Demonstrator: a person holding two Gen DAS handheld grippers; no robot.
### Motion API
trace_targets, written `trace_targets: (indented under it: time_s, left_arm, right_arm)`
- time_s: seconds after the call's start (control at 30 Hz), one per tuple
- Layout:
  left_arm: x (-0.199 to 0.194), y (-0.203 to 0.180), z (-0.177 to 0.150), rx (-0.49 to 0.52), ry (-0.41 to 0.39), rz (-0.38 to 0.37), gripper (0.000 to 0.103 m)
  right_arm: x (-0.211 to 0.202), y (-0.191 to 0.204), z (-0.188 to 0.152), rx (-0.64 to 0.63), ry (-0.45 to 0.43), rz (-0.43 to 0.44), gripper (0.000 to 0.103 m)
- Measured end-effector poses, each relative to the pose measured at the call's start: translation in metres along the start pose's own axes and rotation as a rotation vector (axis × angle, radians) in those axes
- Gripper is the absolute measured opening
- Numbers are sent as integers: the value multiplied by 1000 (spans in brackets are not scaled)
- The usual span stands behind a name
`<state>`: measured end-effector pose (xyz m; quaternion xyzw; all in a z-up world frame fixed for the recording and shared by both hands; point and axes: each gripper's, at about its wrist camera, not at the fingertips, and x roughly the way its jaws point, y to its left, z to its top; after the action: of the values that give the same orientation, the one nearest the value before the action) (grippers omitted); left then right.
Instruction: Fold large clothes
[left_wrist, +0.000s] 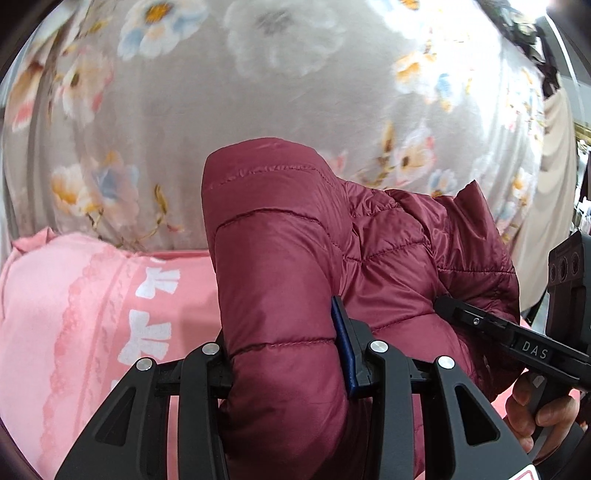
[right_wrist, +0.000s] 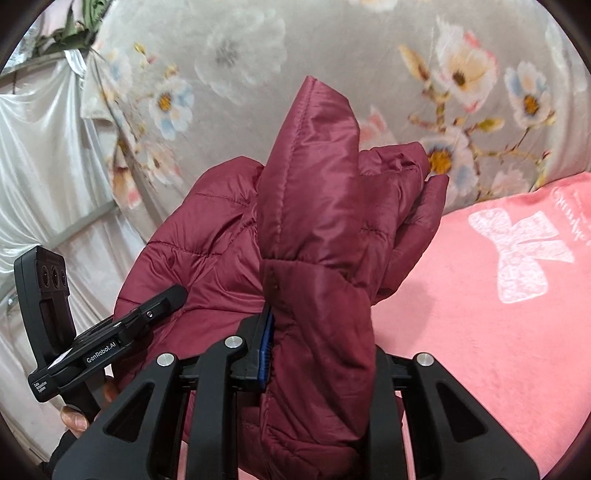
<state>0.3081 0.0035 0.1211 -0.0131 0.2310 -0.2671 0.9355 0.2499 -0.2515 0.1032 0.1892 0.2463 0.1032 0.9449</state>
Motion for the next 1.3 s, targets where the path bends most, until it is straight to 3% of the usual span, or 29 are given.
trace_targets:
  time_s: [0.4, 0.63, 0.9, 1.03, 1.2, 1.3]
  left_arm:
    - [111, 60, -50, -66, 135, 29, 35]
    - [141, 77, -74, -59, 168, 64, 37]
    - [152, 78, -82, -40, 189, 137, 50]
    - [139, 75, -72, -68, 245, 208, 59]
    - [107, 60, -51, -18, 227, 351, 64]
    - [98, 46, -32, 13, 212, 421, 66]
  right_arm:
    - [121, -50, -38, 36, 145, -41, 20]
    - [154, -73, -62, 54, 187, -50, 22]
    - [165, -86, -69, 89, 208, -73, 39]
    - [143, -83, -60, 91, 214, -116, 43]
    - [95, -72, -42, 62, 115, -245, 44]
    - [82, -45, -25, -25, 42, -320, 42]
